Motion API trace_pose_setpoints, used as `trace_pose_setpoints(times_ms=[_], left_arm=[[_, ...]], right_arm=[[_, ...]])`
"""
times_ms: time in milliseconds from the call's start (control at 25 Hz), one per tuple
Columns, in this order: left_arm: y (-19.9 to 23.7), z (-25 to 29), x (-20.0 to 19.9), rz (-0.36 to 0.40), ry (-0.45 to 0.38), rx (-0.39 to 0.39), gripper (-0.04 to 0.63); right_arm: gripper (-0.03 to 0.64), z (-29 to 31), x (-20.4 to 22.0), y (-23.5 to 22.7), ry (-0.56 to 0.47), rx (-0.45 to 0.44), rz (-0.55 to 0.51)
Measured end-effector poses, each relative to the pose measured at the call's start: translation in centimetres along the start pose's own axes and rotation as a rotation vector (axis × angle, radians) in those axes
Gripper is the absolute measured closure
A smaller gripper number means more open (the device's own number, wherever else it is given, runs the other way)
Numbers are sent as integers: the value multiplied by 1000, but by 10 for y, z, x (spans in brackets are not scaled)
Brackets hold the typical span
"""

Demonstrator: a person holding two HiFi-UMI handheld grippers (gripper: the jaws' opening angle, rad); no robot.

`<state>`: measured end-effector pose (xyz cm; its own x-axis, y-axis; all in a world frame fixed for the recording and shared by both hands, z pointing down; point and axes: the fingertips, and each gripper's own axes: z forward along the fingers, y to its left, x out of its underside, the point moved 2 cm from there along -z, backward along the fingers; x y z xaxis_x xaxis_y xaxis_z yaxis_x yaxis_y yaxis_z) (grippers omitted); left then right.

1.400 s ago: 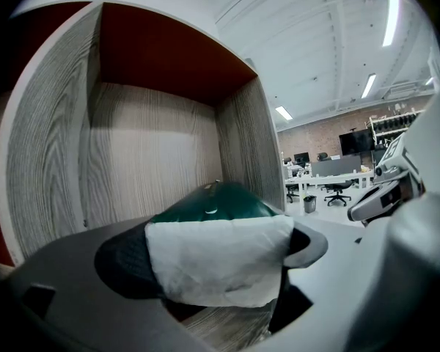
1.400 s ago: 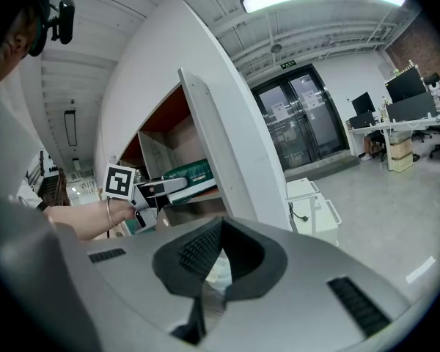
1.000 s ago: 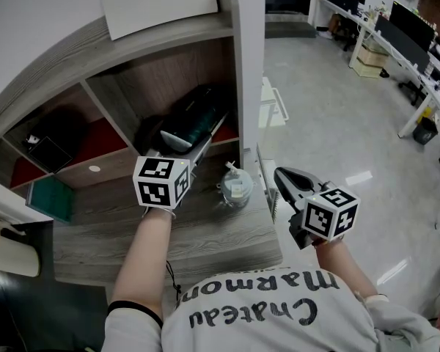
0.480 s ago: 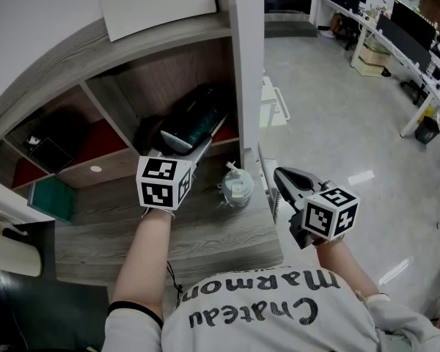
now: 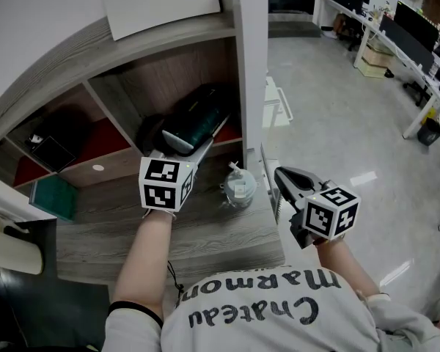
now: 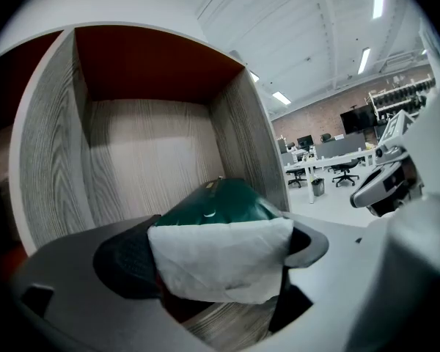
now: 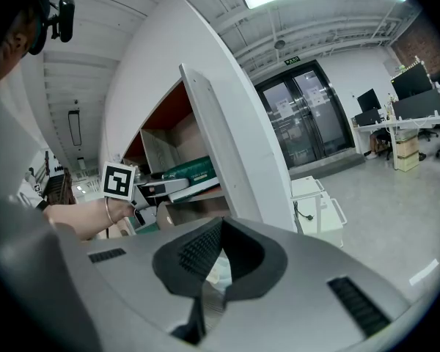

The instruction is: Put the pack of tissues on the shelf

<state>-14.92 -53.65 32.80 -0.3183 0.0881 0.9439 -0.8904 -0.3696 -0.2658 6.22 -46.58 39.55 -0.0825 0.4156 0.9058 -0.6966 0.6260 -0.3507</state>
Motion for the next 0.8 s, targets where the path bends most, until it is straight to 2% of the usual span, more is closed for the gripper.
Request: trace_pose_setpoints(times_ms=[320,640,800], left_arm=[[-5,-2,-4,45,-26,31,153],[-4,-5,-7,4,-51,65,153],[-5,-10,-9,-20,-103,102,153]], right_arm=[[606,2,2,1,8,-5,3],[606,6,3,4,13,-12,-1],[606,6,3,5,18,-10,-3]])
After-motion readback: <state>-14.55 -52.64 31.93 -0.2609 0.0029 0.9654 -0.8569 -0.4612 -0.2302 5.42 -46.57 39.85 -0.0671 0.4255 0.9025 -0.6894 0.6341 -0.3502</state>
